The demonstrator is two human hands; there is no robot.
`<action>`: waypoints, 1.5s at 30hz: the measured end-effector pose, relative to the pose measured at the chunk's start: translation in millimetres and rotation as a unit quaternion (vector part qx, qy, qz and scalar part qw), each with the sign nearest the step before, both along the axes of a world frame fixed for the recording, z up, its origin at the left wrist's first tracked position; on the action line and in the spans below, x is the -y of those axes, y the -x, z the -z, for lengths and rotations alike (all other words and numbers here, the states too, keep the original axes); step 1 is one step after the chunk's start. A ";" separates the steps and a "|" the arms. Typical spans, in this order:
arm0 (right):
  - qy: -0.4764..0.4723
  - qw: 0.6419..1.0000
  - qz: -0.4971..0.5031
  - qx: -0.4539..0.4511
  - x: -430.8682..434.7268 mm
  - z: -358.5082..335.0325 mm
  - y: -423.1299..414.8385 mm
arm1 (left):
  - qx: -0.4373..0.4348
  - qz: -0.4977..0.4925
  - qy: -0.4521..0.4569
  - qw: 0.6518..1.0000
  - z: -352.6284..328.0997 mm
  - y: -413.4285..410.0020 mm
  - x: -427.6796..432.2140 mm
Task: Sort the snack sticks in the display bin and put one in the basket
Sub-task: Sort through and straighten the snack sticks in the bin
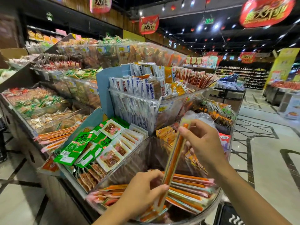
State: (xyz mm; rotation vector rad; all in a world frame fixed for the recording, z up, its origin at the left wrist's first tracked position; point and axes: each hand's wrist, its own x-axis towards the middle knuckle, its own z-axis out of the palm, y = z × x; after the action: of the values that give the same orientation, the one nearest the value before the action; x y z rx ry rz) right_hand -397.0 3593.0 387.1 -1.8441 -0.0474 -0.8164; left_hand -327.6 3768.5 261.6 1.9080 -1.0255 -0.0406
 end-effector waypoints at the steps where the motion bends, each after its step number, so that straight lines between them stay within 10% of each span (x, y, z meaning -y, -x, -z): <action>1: 0.002 1.000 -0.003 0.000 0.0 -1.2 0.4 | 0.007 -0.012 -0.001 1.000 1.4 -0.9 -0.3; 30: 0.073 0.991 0.042 -0.106 10.2 47.7 -3.8 | -0.118 -0.016 0.040 0.992 -6.8 4.0 -4.5; 38: 0.380 0.916 0.122 0.045 15.4 46.3 9.5 | -0.141 -0.035 0.100 0.984 -13.8 5.1 -9.3; 45: 0.490 0.868 0.009 -0.085 9.2 29.6 -1.7 | -0.116 -0.079 0.142 0.980 -49.2 3.7 -29.3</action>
State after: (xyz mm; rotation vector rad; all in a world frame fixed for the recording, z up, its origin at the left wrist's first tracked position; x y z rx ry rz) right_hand -395.2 3583.8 357.5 -2.8715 -0.3956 -0.6765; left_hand -331.3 3797.8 310.8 1.6715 -0.6809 -0.0239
